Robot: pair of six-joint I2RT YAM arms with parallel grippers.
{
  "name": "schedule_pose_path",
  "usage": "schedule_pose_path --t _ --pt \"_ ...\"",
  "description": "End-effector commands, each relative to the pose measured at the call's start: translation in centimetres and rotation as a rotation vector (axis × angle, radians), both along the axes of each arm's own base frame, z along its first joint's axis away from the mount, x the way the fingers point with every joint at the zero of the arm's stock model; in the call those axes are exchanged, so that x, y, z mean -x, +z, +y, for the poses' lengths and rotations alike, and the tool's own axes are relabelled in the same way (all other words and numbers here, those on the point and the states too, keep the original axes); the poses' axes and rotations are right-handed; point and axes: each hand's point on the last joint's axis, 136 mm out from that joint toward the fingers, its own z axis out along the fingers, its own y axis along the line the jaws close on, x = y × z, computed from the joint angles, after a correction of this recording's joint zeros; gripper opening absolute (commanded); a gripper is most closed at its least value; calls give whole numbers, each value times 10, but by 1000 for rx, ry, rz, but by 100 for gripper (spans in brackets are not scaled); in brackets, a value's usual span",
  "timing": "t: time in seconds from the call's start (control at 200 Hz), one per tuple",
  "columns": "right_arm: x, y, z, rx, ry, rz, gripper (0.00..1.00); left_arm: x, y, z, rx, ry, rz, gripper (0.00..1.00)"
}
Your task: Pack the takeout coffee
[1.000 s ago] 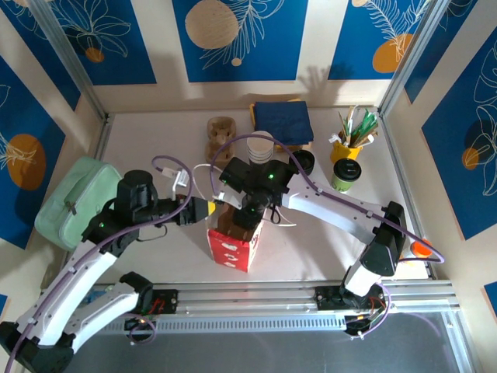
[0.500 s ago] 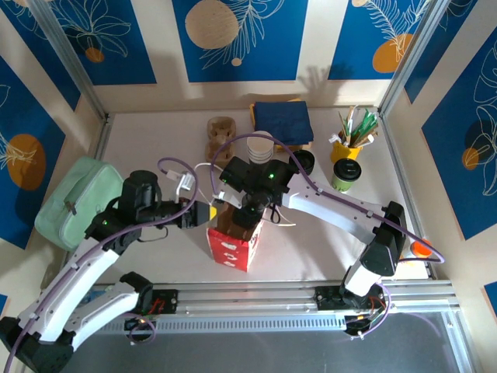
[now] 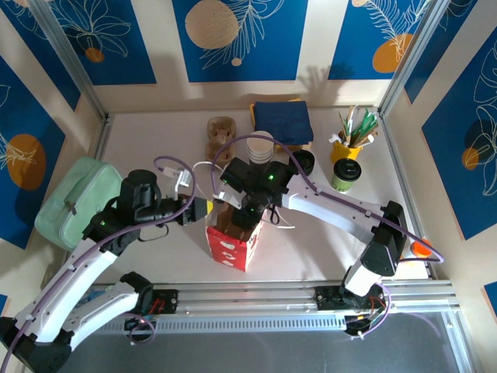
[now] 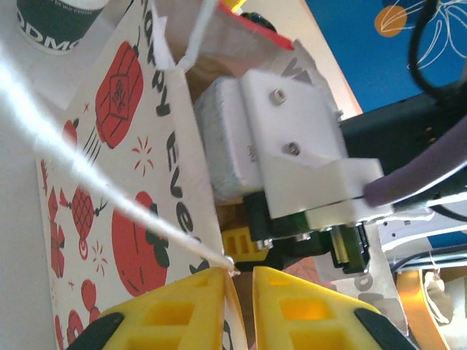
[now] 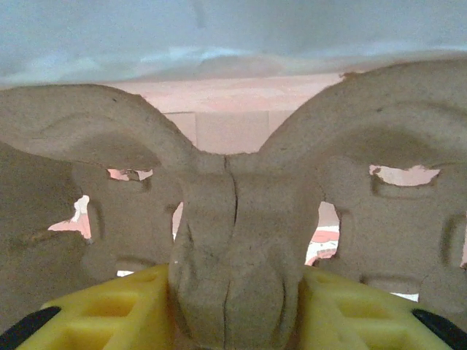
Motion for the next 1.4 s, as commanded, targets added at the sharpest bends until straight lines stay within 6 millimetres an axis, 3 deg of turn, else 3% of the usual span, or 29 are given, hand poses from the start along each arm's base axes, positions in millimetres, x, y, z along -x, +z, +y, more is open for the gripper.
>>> schedule_pose_path --t 0.0,0.755,1.396 --pt "5 3 7 -64 -2 38 44 -2 7 -2 23 3 -27 16" --pt "0 -25 2 -11 -33 100 45 -10 8 14 -76 81 -72 0" --pt "-4 -55 4 44 -68 147 46 -11 13 16 -75 94 -81 0"
